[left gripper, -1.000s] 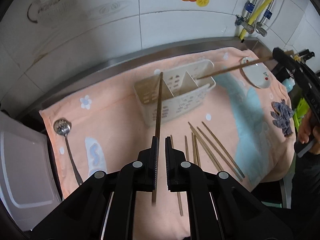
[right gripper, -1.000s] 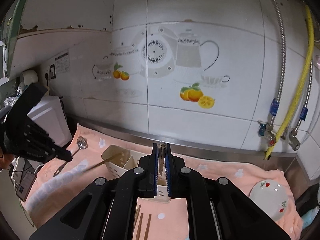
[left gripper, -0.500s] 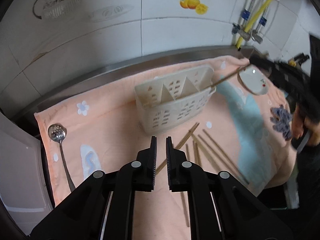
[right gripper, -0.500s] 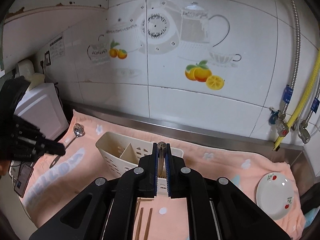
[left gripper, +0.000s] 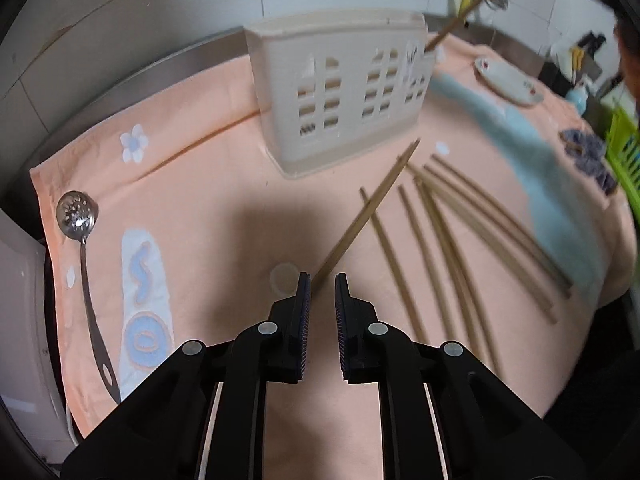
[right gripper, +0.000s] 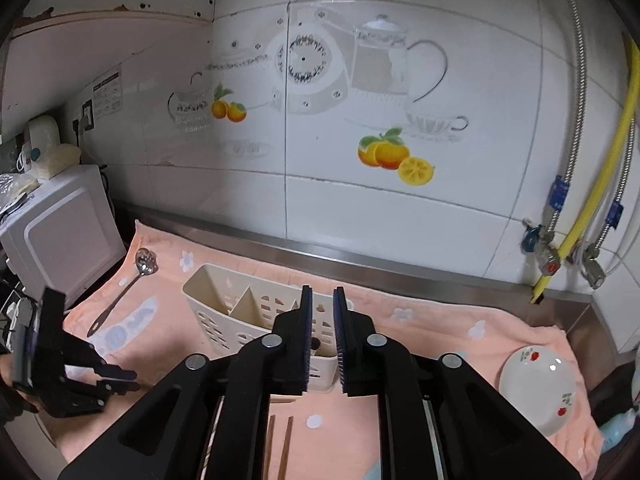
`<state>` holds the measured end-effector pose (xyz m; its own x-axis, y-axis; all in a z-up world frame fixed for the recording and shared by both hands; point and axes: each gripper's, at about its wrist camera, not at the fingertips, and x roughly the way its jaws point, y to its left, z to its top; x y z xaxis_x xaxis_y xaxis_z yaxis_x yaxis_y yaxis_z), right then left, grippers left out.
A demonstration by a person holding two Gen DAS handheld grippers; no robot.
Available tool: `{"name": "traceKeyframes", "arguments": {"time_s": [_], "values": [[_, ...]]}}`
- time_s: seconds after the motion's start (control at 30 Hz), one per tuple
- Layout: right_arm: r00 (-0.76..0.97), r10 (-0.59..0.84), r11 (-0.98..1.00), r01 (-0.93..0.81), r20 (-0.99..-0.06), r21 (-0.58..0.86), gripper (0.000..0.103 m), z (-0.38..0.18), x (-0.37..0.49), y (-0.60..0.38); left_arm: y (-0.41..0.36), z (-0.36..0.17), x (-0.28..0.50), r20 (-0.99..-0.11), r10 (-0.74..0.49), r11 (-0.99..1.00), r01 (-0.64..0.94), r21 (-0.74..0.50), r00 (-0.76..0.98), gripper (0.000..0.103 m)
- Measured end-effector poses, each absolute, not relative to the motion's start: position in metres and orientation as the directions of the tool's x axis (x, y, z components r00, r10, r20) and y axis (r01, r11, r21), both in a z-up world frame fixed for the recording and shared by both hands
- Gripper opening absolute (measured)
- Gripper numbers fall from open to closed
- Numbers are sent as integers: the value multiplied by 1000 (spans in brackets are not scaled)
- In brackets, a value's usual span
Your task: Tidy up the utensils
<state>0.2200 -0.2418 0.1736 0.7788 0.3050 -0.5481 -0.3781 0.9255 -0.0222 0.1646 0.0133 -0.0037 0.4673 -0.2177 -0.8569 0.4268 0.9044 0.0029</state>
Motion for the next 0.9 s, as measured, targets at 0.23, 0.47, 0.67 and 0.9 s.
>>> {"name": "traceKeyframes", "arguments": {"time_s": [0.23, 0.47, 0.67, 0.9], "values": [[810, 314, 927, -374, -496, -24, 17, 188, 188, -253, 11, -35, 167, -862, -200, 872, 486, 61, 466, 12], [798, 354, 922, -386, -487, 37, 18, 179, 158, -262, 18, -48, 176, -858, -212, 865, 498, 58, 468, 12], [770, 373, 916, -395, -518, 72, 19, 158, 145, -259, 19, -53, 180, -861, -231, 841, 538, 57, 453, 14], [754, 379, 919, -374, -536, 124, 19, 136, 132, -264, 22, -54, 179, -856, -260, 840, 541, 27, 447, 12]]}}
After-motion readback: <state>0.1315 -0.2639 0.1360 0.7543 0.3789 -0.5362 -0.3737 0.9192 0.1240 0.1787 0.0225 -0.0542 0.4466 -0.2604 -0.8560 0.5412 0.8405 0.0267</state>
